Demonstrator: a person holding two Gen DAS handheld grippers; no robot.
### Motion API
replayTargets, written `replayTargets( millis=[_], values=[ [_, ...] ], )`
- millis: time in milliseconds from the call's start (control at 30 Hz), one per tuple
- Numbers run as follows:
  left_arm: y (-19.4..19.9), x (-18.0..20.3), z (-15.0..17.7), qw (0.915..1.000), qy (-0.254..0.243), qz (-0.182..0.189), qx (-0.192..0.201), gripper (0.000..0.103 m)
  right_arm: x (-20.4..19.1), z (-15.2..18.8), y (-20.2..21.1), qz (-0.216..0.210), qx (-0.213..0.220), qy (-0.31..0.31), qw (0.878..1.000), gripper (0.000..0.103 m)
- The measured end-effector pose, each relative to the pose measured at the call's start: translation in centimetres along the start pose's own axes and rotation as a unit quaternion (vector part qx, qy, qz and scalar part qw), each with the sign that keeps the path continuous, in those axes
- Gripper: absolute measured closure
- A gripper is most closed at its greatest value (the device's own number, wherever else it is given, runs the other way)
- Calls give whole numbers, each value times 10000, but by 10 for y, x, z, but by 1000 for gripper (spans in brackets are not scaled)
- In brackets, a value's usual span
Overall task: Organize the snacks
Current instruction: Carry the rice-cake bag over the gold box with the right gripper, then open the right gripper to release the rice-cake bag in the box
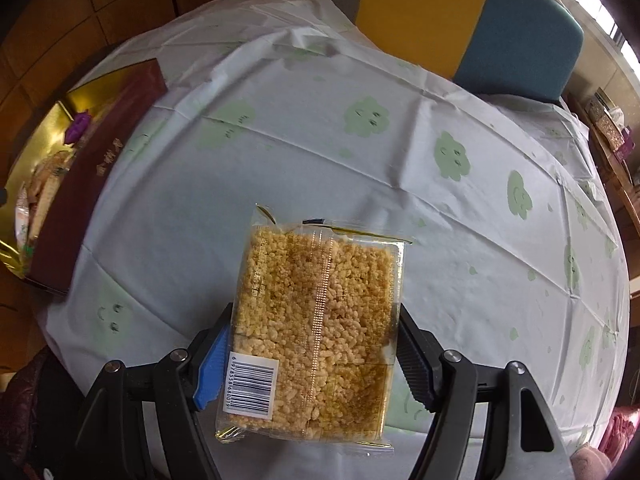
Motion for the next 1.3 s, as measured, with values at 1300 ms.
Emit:
replayTargets(
  millis=[1300],
  values=[
    [2, -30, -2, 9991, 341, -248, 101, 49, -217, -92, 66, -1380, 1052, 386, 9841, 27]
  ],
)
Point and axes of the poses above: each gripper's, at about its wrist camera, not at the fingertips, and y roughly against the way its jaws point, x to its right, z to its underside, the point moved 9 cm from there along -y, roughly the way its jaws point, and after that the axes turned 14 degrees about z, right-handed, at the moved point
